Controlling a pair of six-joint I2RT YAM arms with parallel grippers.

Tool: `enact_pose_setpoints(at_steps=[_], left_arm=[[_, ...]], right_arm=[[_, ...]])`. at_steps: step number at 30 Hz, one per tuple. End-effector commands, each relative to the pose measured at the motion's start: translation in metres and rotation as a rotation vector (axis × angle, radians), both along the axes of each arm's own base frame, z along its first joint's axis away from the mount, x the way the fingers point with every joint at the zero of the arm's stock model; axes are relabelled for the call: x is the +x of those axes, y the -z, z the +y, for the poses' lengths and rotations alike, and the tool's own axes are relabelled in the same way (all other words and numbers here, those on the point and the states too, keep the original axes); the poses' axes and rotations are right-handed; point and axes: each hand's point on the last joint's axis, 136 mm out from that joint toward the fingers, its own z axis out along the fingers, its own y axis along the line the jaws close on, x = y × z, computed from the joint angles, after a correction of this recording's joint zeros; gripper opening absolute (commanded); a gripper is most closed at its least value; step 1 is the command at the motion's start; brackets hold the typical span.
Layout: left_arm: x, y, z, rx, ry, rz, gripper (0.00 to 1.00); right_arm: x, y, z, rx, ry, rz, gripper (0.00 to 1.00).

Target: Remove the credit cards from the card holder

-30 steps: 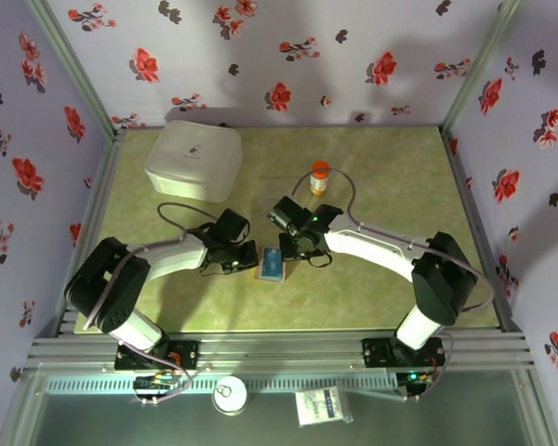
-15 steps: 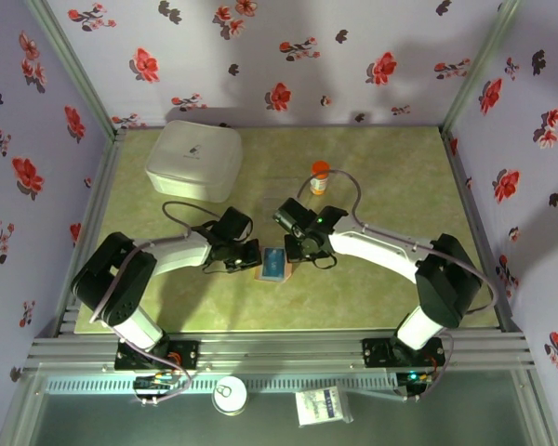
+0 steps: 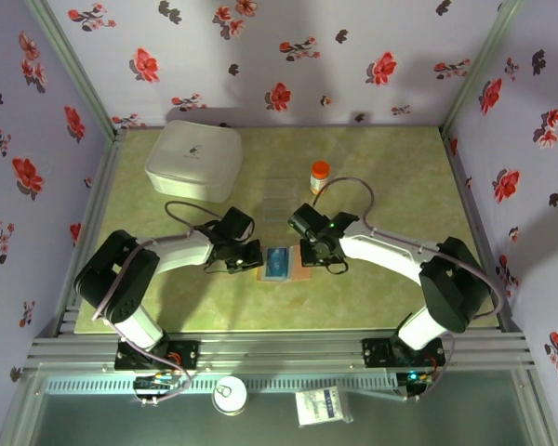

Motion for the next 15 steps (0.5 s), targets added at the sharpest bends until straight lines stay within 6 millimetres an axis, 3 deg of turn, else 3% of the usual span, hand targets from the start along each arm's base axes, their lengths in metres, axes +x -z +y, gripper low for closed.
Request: enact_pose_setpoints(at_steps=[1, 15], left_arm=[[-0.014, 0.014, 0.019, 0.1, 0.001, 0.055, 0.0], [-0.022, 0.015, 0.044, 0.159, -0.038, 0.06, 0.0]], right_arm=[[0.005, 0.003, -0.012, -0.02, 0.015, -0.024, 0.07], [0.014, 0.029, 0.025, 0.092, -0.03, 0.022, 0.08]])
